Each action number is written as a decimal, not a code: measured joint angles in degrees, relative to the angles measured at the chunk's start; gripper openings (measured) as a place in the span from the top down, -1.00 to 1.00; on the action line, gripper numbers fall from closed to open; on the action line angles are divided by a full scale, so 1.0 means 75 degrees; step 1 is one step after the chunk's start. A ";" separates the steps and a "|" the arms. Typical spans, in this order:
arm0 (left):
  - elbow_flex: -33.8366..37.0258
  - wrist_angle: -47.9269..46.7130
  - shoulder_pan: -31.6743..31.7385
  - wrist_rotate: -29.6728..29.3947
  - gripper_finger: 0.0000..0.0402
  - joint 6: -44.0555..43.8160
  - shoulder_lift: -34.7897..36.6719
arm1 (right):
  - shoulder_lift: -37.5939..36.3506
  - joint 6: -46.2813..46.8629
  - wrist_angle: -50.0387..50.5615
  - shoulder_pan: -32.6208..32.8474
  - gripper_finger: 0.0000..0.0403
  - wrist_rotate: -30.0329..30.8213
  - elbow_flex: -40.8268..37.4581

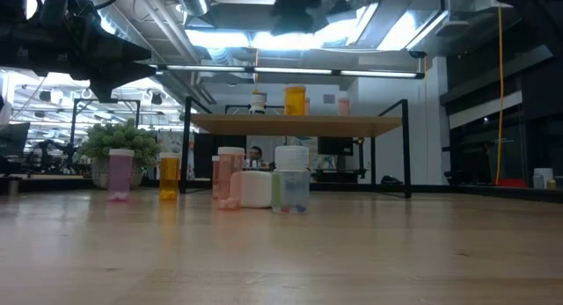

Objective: Pick and place medicine bottles onto shelf by color
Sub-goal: Put the purple pill bottle on the shelf

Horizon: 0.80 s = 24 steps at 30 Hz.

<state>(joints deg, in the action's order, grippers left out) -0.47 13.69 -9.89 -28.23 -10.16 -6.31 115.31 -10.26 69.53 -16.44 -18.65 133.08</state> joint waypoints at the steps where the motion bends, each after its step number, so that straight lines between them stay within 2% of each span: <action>1: 0.0000 0.0000 0.0002 0.0000 0.07 -0.0044 0.0000 | -0.0003 -0.0027 0.0298 0.0104 -0.35 -0.0290 0.0053; 3: 0.0000 -0.0003 -0.0001 0.0104 0.07 -0.0456 0.0000 | -0.0015 -0.0297 0.0971 0.0300 -0.35 -0.0526 0.0061; 7: 0.0000 -0.0099 -0.0003 0.0651 0.07 -0.0909 0.0000 | -0.0023 -0.0662 0.2794 0.0590 -0.36 -0.0118 0.0049; 11: -0.0005 0.0008 -0.0006 0.0719 0.08 -0.1437 -0.0004 | -0.0186 -0.0248 0.2771 0.0764 -0.36 0.0608 -0.0053; 16: -0.0778 0.0094 -0.0137 0.0925 0.12 -0.0967 -0.0234 | -0.0608 -0.0265 0.2731 0.0837 -0.36 0.0603 -0.0044; 19: -0.1476 -0.0861 -0.0391 0.0849 0.13 -0.0948 -0.0795 | -0.0825 -0.0166 0.2726 0.0827 -0.36 0.0620 -0.0047; 24: -0.2477 -0.2085 -0.0688 0.0453 0.13 -0.0968 -0.2513 | -0.1392 -0.0026 0.2730 0.0829 -0.36 0.0621 -0.0047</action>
<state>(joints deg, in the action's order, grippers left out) -19.05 -1.94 -15.05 -24.83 -17.42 -25.15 104.87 -10.46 90.01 -10.23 -13.99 132.73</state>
